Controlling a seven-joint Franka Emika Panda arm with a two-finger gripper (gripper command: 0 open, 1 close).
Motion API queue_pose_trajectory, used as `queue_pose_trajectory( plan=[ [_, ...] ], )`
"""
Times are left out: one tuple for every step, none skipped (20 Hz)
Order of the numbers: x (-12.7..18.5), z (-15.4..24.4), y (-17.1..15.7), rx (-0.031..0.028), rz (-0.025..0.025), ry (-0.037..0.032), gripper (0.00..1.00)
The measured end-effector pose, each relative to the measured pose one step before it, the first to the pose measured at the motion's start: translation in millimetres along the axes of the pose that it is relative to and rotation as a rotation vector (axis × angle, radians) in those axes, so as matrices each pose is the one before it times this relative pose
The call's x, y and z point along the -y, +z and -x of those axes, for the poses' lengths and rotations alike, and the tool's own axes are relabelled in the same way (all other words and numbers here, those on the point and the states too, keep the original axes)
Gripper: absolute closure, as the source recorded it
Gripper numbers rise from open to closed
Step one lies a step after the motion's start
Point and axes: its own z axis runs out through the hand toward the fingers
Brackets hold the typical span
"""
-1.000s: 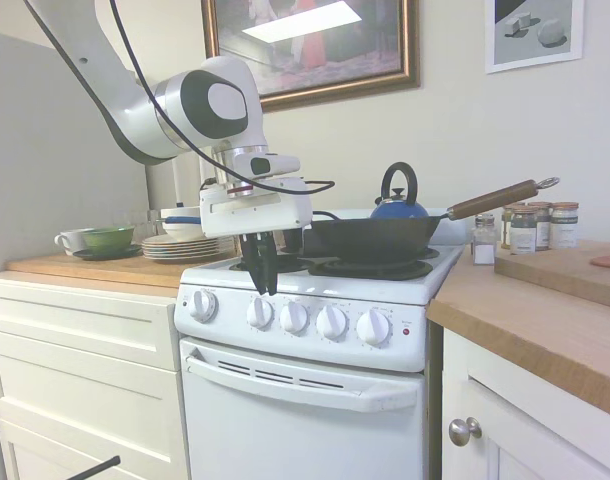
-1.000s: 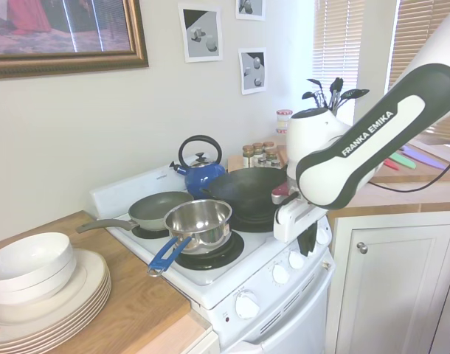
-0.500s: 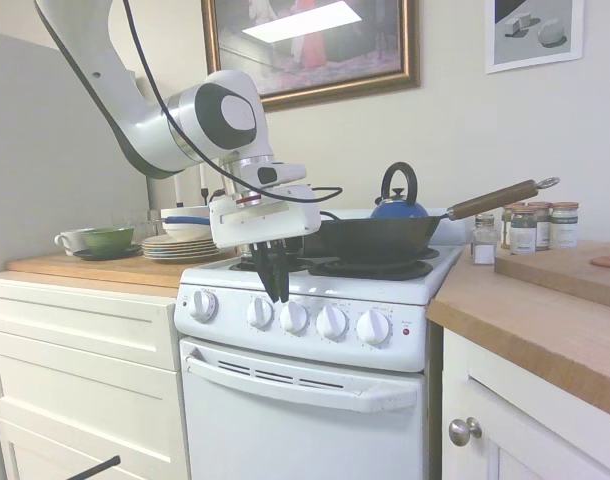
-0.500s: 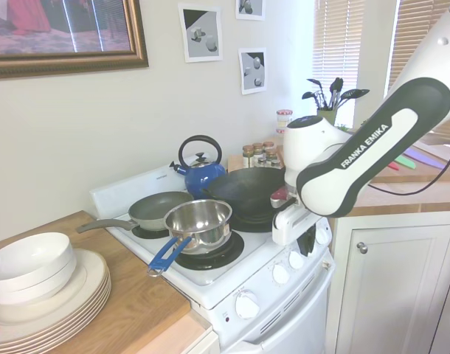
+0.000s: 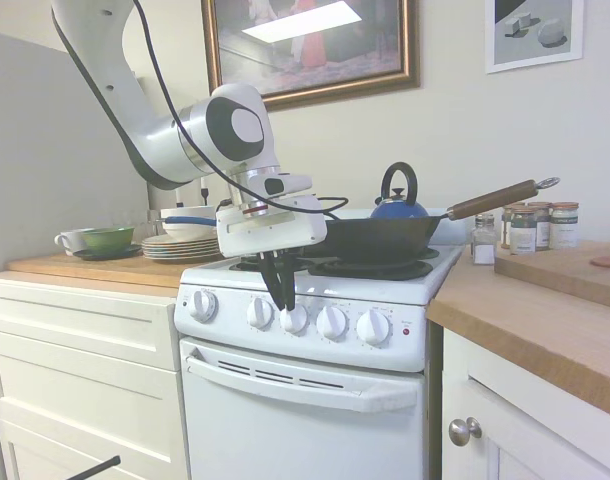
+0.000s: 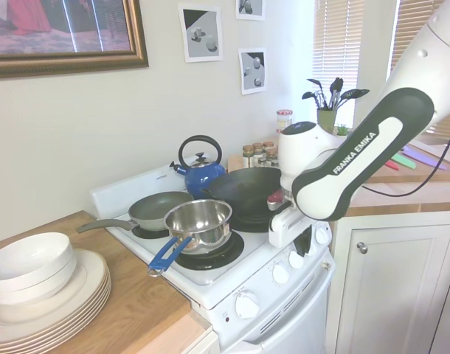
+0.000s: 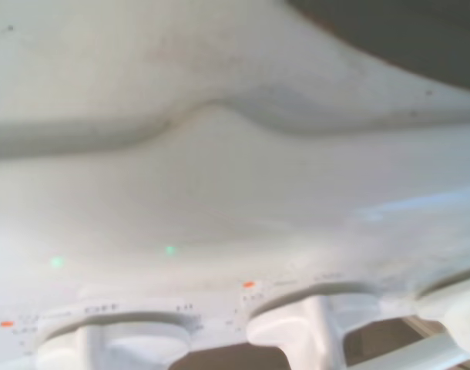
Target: Turn on the stove on the top left
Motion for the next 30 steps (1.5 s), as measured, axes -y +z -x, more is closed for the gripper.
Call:
queue_pose_trajectory(
  plan=[
    [0.36,-0.33,2.02,0.00082,0.00048,0.00023,1.00],
    [0.49,-0.18,1.18,-0.00021,-0.00087,0.00004,1.00],
    [0.06,-0.28,0.42,-0.00068,-0.00090,0.00040,1.00],
    [-0.03,-0.27,-0.10,-0.00105,-0.00113,0.00043,1.00],
    [-0.02,-0.33,-0.30,-0.00125,-0.00145,0.00059,1.00],
    [-0.04,-0.41,-0.88,-0.00162,-0.00195,0.00105,1.00],
    [0.10,-0.49,-1.52,-0.00217,-0.00284,0.00128,1.00],
    [0.20,-0.57,-2.25,-0.00315,-0.00397,0.00134,1.00],
    [0.08,-0.89,-3.46,-0.00496,-0.00536,0.00166,1.00],
    [-0.27,-1.36,-4.25,-0.00622,-0.00604,0.00246,1.00],
    [-0.90,-1.80,-3.74,-0.00569,-0.00506,0.00383,1.00],
    [-1.27,-1.96,-3.06,-0.00476,-0.00397,0.00448,1.00],
    [-1.39,-1.82,-2.06,-0.00332,-0.00248,0.00435,1.00],
    [-1.34,-1.28,-0.23,-0.00066,0.00012,0.00368,1.00],
    [-1.02,-0.80,0.48,0.00044,0.00101,0.00243,1.00],
    [-0.54,-0.31,0.73,0.00094,0.00127,0.00112,1.00],
    [-0.14,0.31,1.61,0.00191,0.00271,-0.00110,1.00],
    [0.09,0.70,2.30,0.00299,0.00366,-0.00199,1.00],
    [0.32,1.02,2.75,0.00312,0.00432,-0.00330,1.00],
    [0.47,1.22,3.18,0.00270,0.00503,-0.00500,1.00],
    [0.67,1.08,3.19,0.00161,0.00324,-0.00484,1.00],
    [0.66,0.81,3.04,0.00187,0.00081,-0.00241,1.00],
    [0.41,0.43,2.68,0.00147,0.00004,-0.00100,1.00],
    [0.03,0.10,2.03,0.00125,0.00053,-0.00010,1.00],
    [0.14,0.13,1.05,0.00043,-0.00014,-0.00030,1.00],
    [0.55,0.32,-0.02,-0.00060,-0.00117,-0.00126,1.00],
    [1.23,0.83,-0.41,-0.00095,-0.00177,-0.00284,1.00],
    [1.01,0.79,-0.36,-0.00036,-0.00077,-0.00250,1.00],
    [0.82,0.48,-0.78,-0.00099,-0.00129,-0.00181,1.00],
    [0.68,0.31,-1.05,-0.00141,-0.00168,-0.00140,1.00]
  ],
)
